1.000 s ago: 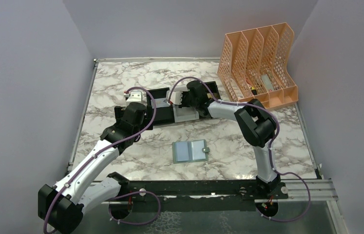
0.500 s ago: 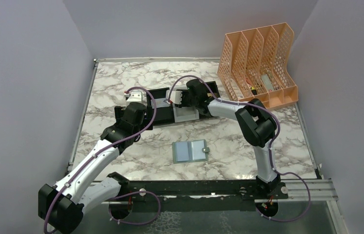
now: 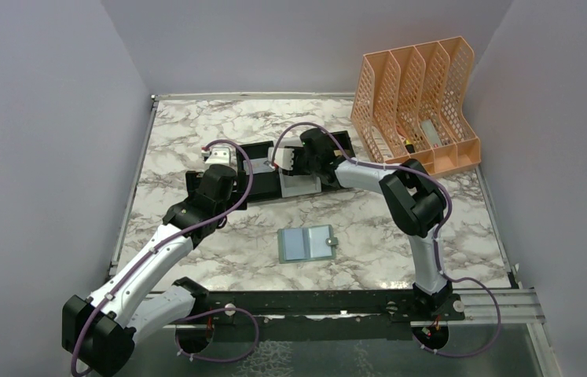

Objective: Take the credit cards out of the card holder

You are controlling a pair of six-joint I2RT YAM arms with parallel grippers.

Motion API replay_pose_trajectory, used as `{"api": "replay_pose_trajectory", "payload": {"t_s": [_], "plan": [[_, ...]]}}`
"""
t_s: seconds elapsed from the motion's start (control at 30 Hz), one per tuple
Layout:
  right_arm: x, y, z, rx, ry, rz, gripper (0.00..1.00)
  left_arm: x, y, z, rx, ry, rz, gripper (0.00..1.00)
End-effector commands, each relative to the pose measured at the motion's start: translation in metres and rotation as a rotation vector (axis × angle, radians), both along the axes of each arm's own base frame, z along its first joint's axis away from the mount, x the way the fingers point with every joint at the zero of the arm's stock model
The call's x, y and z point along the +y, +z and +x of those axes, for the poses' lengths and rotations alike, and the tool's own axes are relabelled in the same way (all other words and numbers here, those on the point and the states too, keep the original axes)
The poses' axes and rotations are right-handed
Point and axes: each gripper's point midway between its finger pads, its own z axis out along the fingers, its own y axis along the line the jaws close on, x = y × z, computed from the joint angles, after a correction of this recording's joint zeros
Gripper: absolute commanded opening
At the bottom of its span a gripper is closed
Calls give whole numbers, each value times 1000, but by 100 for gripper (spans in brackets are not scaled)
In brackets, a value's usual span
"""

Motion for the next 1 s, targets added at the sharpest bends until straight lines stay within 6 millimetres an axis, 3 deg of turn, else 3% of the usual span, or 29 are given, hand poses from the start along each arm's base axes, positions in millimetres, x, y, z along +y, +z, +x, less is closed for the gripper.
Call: {"api": "replay_pose_trajectory", "payload": {"t_s": [0.0,0.1,0.2,0.33,0.37,0.43,0.6,0.73,0.83,0.97], "plan": [[7,31,3,-26,-20,68,39,-1,-1,1,-4,-8,-6,99],[8,59,1,-48,-60,168,40,-1,0,1,-6,-6,-7,99],[4,99,-7,-36,-130,334,43,0,-1,1,-6,-2,-7,99],[-14,140,-47,111,-260,625,46,2,-1,2,-8,11,2,99],[-19,141,-60,160,-280,686,52,4,-1,2,-10,17,7,99],[-27,136,-87,330,-366,801,59,7,-1,3,-12,32,21,99],[-46,97,-138,739,-650,836,58,12,-2,4,-14,62,44,99],[-38,67,-189,1004,-601,796,52,21,-2,6,-23,109,75,99],[-48,48,-203,1048,-669,781,51,27,0,8,-28,135,102,99],[-69,37,-204,977,-776,728,51,28,0,9,-29,140,102,99]]}}
